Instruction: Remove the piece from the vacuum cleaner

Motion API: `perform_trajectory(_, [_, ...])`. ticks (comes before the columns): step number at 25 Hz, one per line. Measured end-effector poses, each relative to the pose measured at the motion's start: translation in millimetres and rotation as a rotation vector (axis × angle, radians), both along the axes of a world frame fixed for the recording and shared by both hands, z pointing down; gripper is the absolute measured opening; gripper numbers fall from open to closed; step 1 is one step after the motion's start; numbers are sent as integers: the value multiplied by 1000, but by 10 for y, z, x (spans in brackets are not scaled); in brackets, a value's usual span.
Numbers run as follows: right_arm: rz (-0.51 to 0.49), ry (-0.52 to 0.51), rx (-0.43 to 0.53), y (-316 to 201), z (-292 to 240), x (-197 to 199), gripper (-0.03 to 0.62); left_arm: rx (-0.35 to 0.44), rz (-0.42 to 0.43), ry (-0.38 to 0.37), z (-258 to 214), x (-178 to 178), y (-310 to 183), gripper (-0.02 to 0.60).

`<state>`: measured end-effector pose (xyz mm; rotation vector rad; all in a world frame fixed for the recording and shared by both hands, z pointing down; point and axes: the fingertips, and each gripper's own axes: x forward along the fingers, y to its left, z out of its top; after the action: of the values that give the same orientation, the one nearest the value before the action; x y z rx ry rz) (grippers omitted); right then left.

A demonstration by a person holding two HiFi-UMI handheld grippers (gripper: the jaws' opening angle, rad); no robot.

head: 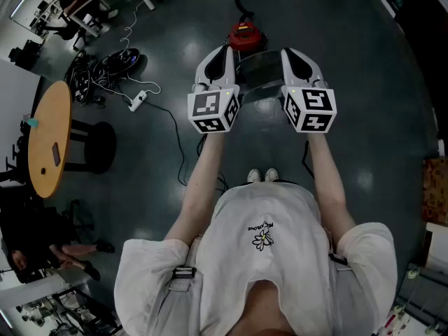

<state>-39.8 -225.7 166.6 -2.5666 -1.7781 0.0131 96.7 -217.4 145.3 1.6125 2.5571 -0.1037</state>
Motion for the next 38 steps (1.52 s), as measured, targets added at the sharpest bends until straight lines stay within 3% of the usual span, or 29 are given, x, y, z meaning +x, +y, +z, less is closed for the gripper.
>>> perform_trajectory(13, [-16, 40, -16, -30, -9, -46, 25, 11, -5, 5, 26, -33, -60, 0])
perform_trajectory(16, [-33, 143, -8, -8, 0, -119, 25, 18, -5, 6, 75, -63, -44, 0])
perform_trajectory(19, [-133, 332, -15, -17, -68, -159, 14, 26, -1, 6, 111, -109, -31, 0])
perform_trajectory(21, [-184, 392, 12, 8, -71, -161, 44, 33, 3, 3, 124, -135, -14, 0])
perform_trajectory(28, [-82, 336, 109, 294, 194, -405, 24, 71, 8, 12, 334, -281, 119, 0])
perform_trajectory(38, [-90, 271, 213, 661, 711, -522, 23, 178, -38, -8, 826, -244, 419, 1])
